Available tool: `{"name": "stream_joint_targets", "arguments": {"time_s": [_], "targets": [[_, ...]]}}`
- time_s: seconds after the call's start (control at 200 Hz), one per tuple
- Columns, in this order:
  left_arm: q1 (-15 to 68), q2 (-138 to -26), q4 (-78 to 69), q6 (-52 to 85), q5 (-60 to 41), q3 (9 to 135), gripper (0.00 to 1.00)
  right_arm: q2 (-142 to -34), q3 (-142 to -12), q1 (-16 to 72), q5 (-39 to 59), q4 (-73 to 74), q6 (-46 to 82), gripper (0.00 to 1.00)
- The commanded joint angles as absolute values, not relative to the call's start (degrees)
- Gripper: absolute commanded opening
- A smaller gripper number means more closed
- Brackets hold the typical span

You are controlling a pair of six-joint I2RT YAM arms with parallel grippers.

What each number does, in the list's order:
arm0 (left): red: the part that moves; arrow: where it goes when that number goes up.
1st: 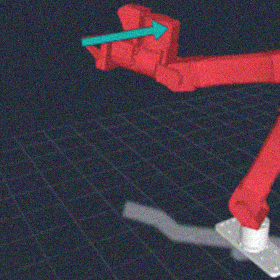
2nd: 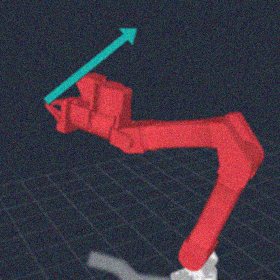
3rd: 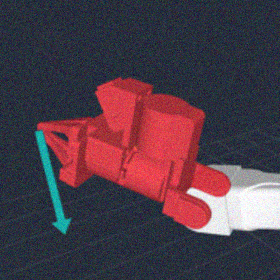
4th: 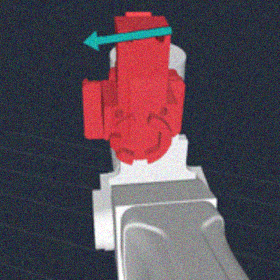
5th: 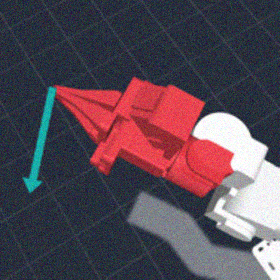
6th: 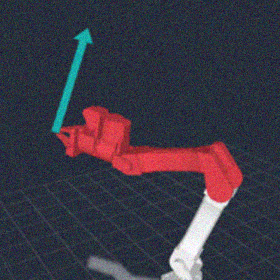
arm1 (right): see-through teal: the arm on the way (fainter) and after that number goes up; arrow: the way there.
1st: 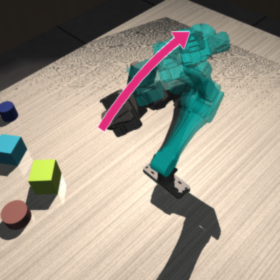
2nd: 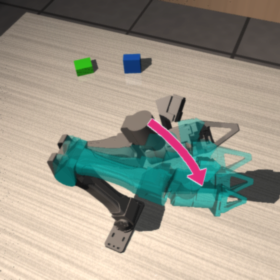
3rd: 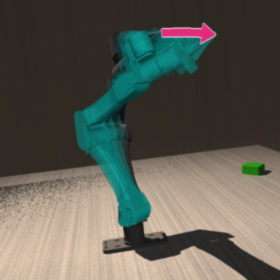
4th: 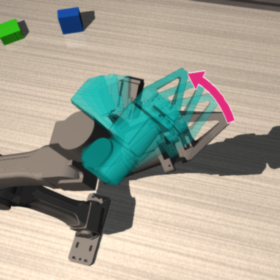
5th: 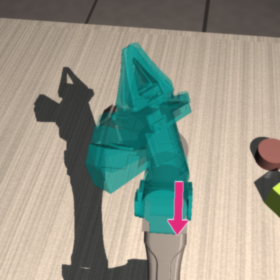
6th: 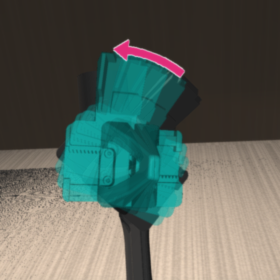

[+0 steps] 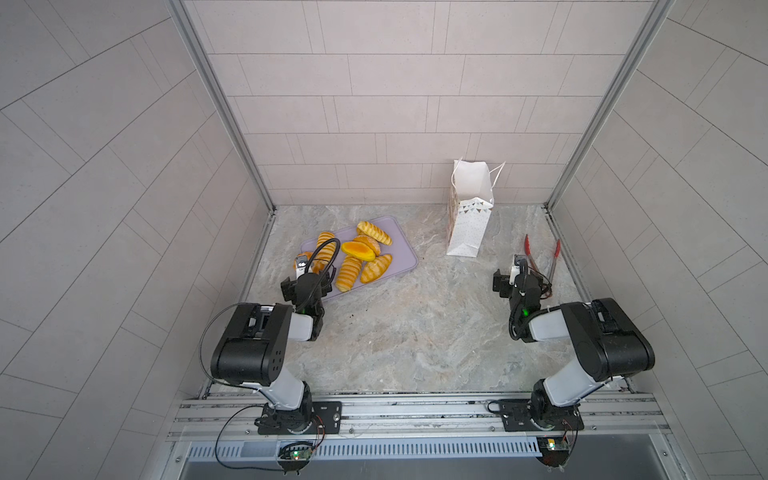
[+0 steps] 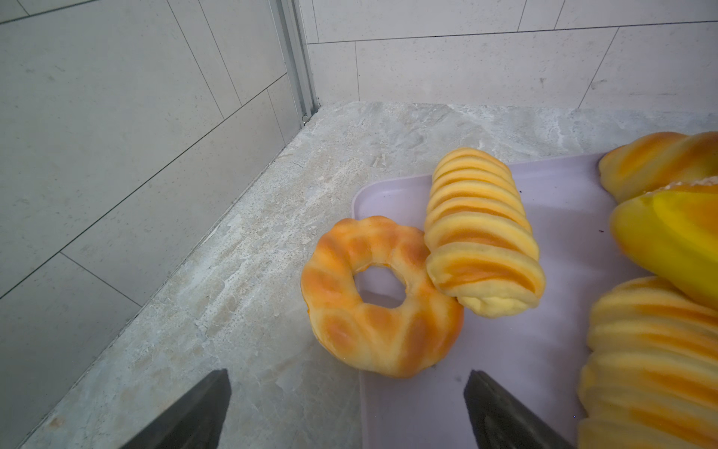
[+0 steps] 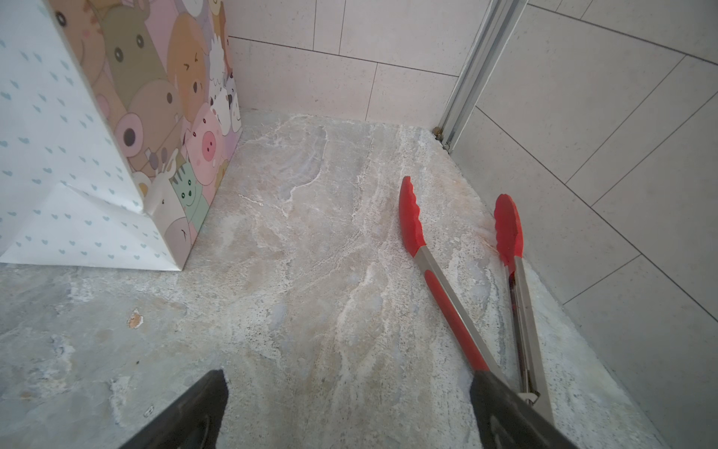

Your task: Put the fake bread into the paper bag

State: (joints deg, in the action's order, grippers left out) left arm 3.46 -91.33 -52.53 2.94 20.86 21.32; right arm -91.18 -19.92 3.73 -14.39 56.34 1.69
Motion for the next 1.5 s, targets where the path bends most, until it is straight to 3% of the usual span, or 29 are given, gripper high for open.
{"name": "stream_joint_targets", "arguments": {"time_s": [0.0, 0.32, 0.545, 0.716, 0.841, 0.976, 1.126, 1.281, 1.441, 1.496], "targets": [[3.74, -91.07, -55.02, 2.68, 21.00, 21.71, 1.00, -90.50, -20.30, 3.73, -14.51, 56.80, 1.06, 0.99], [3.77, -88.13, -53.50, 2.85, 21.51, 21.22, 1.00, -89.30, -18.05, 3.69, -14.50, 60.15, 1.14, 0.99], [3.72, -78.57, -39.97, 4.51, 26.02, 24.61, 1.00, -76.74, -17.02, 3.78, -15.35, 51.75, 1.13, 0.99], [3.72, -68.28, -32.12, 7.52, 29.42, 26.08, 1.00, -61.94, -20.50, 3.75, -21.14, 33.57, 9.96, 0.99], [3.66, -61.31, -18.00, 14.48, 33.59, 31.96, 1.00, -55.14, -31.27, 3.61, -31.40, 5.24, 25.31, 0.99], [3.60, -55.97, 2.69, 30.88, 37.92, 40.32, 1.00, -52.79, -43.49, 3.55, -26.51, -14.67, 30.00, 0.99], [3.41, -53.74, 16.66, 34.45, 28.24, 48.23, 1.00, -49.87, -52.63, 3.53, -13.64, -25.41, 28.88, 0.99], [3.51, -48.92, 18.61, 35.16, 19.42, 49.43, 1.00, -41.69, -53.89, 2.86, -6.84, -23.57, 25.91, 0.99], [3.48, -44.88, 24.40, 37.61, 13.53, 51.70, 1.00, -38.68, -56.89, 2.61, -9.10, -23.21, 31.41, 0.99], [3.44, -45.51, 28.12, 37.00, 8.86, 53.96, 1.00, -40.04, -59.74, 2.63, -7.00, -24.41, 30.69, 0.94]]}}
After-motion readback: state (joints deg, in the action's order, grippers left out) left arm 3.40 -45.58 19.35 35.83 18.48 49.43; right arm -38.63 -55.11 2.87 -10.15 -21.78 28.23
